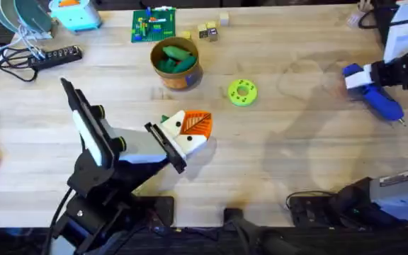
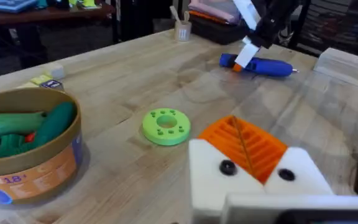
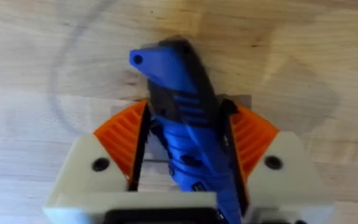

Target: Pick up the gripper from the table and insert it into the empty holder that is missing its gripper. Then pick up a screw, insert it into the mounting hole, and use the screwdriver to tighten it. Finally, clean up the table by picking up the vegetable and placing it into the bucket.

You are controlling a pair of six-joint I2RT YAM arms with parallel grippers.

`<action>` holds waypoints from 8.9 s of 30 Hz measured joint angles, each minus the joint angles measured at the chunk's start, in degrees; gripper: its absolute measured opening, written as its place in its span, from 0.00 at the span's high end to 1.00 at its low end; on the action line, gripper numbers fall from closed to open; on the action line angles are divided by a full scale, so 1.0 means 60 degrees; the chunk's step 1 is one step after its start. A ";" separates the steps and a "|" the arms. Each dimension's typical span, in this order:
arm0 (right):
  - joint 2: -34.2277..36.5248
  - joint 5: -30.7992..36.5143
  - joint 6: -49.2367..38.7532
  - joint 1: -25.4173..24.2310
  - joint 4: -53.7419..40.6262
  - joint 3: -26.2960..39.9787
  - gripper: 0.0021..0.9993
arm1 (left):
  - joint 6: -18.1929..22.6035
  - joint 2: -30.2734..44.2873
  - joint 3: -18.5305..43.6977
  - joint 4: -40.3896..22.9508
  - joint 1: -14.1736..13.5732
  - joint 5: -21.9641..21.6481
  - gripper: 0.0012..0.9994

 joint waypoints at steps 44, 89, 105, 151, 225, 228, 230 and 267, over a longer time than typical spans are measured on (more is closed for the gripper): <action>0.0000 0.0081 0.1885 0.0128 -0.1009 0.1465 0.80 | 0.0000 0.0000 0.0000 0.0000 0.0000 0.0000 0.99; -0.3137 0.0081 0.4484 0.0128 -0.1264 0.2517 0.86 | 0.0000 0.0000 0.0000 -0.0015 0.0000 -0.0248 0.99; -0.6933 0.0084 0.6185 0.1660 0.0442 0.0312 0.87 | 0.0000 0.0000 0.0000 -0.0022 0.0000 -0.0466 0.99; -0.6897 -0.2214 0.9446 1.2708 1.1238 -0.3938 0.90 | 0.0000 0.0000 0.0000 -0.0022 0.0000 -0.0476 0.99; -0.6767 -0.2203 1.0129 1.2933 0.9880 -0.3942 0.92 | 0.0000 0.0000 0.0000 -0.0025 0.0000 -0.0495 0.99; -0.6767 -0.2203 1.0128 1.2933 0.9875 -0.3942 0.92 | -0.0003 0.0000 0.0000 -0.0029 0.0000 -0.0495 0.99; -0.6765 -0.2203 1.0128 1.2933 0.9876 -0.3942 0.92 | 0.0000 0.0000 0.0000 -0.0025 0.0000 -0.0495 0.99; -0.2955 0.3365 -0.3096 0.8368 0.8368 -0.3978 0.92 | 0.0000 -0.0001 0.0000 -0.0025 0.0000 -0.0495 0.99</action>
